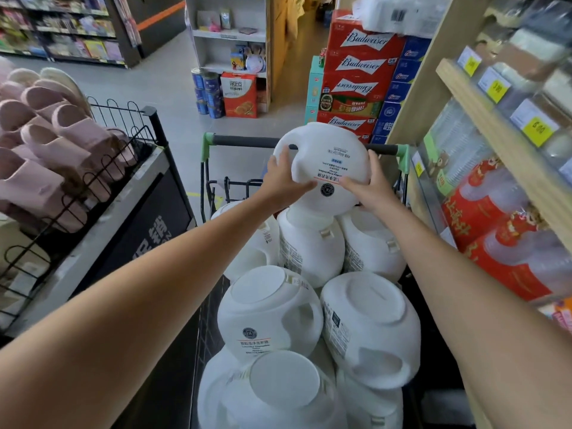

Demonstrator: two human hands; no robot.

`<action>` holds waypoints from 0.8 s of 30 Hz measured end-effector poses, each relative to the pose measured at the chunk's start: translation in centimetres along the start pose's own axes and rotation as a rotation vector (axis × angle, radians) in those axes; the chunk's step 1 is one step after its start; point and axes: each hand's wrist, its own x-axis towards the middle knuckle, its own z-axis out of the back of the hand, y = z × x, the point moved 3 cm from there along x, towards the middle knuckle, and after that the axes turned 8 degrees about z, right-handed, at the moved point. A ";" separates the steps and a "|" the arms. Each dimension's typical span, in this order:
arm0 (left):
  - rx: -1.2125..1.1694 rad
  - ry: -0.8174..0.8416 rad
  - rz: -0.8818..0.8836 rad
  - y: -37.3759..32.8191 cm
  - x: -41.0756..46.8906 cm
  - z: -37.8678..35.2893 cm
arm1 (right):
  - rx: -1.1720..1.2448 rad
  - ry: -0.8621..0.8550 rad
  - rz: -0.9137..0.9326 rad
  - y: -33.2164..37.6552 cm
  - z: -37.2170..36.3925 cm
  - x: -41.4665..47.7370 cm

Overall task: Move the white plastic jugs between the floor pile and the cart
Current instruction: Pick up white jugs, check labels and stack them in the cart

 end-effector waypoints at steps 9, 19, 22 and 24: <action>-0.259 -0.054 0.071 2.7 2.7 -0.4 | -0.026 -0.014 0.186 -0.9 -0.7 1.4; -0.215 -0.079 0.003 6.0 1.9 -0.2 | -0.093 -0.010 0.201 -1.8 -2.9 -0.9; -0.177 -0.048 0.059 5.8 2.4 0.2 | -0.090 0.020 0.195 -1.6 -3.2 0.0; -0.151 -0.038 0.095 5.4 2.6 0.3 | -0.082 0.037 0.169 -1.6 -3.1 0.6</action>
